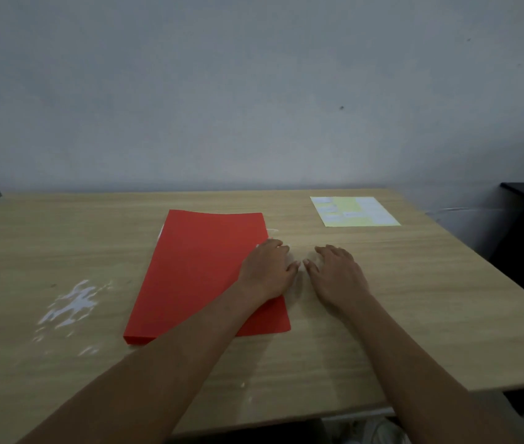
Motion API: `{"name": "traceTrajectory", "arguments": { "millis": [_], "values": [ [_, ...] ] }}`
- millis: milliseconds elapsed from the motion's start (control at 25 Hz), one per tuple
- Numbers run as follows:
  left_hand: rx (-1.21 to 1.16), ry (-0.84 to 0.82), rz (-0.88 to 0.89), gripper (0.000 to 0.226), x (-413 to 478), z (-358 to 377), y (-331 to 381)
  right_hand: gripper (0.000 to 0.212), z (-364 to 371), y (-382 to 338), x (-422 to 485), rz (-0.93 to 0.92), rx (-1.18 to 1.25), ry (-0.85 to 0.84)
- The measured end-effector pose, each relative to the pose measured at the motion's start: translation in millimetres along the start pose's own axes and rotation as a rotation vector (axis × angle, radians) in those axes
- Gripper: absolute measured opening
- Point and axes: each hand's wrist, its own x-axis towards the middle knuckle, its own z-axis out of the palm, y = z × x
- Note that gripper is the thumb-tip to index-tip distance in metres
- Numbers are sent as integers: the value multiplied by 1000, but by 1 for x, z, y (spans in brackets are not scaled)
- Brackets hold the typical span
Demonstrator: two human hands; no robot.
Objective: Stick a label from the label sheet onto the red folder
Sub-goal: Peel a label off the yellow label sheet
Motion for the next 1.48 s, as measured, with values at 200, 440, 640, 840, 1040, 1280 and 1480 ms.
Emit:
{"name": "traceTrajectory", "arguments": {
  "millis": [200, 440, 640, 840, 1040, 1280, 1480],
  "values": [
    [-53, -29, 46, 51, 46, 19, 25, 59, -8, 35, 37, 31, -7, 18],
    [-80, -33, 57, 57, 106, 42, 37, 52, -20, 82, 81, 153, 23, 93],
    [-98, -32, 54, 62, 146, 62, 43, 52, -21, 116, 111, 185, 7, 89],
    [-58, -41, 80, 52, 164, 73, 44, 52, -23, 139, 136, 201, 37, 100],
    [-105, 63, 16, 39, 165, 75, 39, 56, -10, 142, 143, 170, 34, 44],
    [-101, 105, 38, 36, 145, 56, 31, 41, -16, 115, 114, 143, 26, 100],
    [-87, 134, 146, 51, 106, 44, 15, 38, -23, 86, 65, 108, -50, 70]
  ]
}}
